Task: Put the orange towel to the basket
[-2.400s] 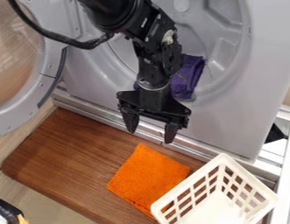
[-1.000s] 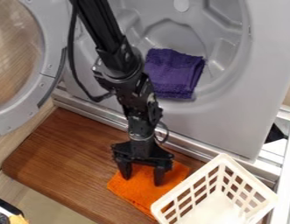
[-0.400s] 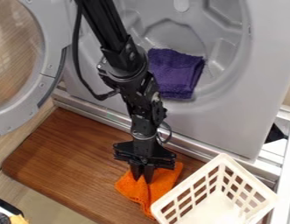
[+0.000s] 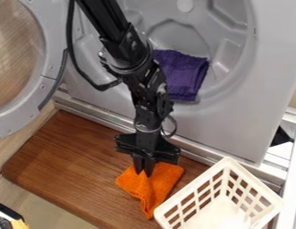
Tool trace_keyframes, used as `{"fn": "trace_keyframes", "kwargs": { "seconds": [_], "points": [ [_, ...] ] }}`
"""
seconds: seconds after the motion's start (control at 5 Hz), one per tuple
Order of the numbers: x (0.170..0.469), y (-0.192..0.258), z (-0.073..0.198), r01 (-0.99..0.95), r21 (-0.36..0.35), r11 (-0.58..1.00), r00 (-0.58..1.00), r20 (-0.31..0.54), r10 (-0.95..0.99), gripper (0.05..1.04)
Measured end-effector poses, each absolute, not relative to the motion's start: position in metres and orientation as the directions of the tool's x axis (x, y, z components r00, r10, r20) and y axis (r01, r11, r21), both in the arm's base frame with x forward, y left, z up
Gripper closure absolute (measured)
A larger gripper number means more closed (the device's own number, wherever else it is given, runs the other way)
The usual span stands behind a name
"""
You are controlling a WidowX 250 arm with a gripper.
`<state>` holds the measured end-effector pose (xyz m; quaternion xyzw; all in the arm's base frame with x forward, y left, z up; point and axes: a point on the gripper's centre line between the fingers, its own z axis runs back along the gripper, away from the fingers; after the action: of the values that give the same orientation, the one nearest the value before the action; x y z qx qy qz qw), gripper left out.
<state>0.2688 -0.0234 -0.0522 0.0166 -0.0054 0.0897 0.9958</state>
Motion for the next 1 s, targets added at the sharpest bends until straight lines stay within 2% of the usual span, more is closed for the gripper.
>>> {"fn": "trace_keyframes", "kwargs": {
  "seconds": [0.2, 0.6, 0.8, 1.0],
  "points": [
    [0.272, -0.024, -0.024, -0.167, 0.085, 0.982, 0.986, 0.045, 0.163, 1.000],
    [0.267, -0.061, 0.035, -0.078, 0.026, 0.997, 0.991, 0.110, 0.074, 1.000],
    [0.259, -0.080, 0.054, -0.011, 0.067, 0.998, 0.988, 0.152, 0.000, 1.000],
    [0.252, -0.103, 0.054, 0.056, 0.048, 0.997, 0.985, 0.160, -0.063, 1.000]
  ]
}}
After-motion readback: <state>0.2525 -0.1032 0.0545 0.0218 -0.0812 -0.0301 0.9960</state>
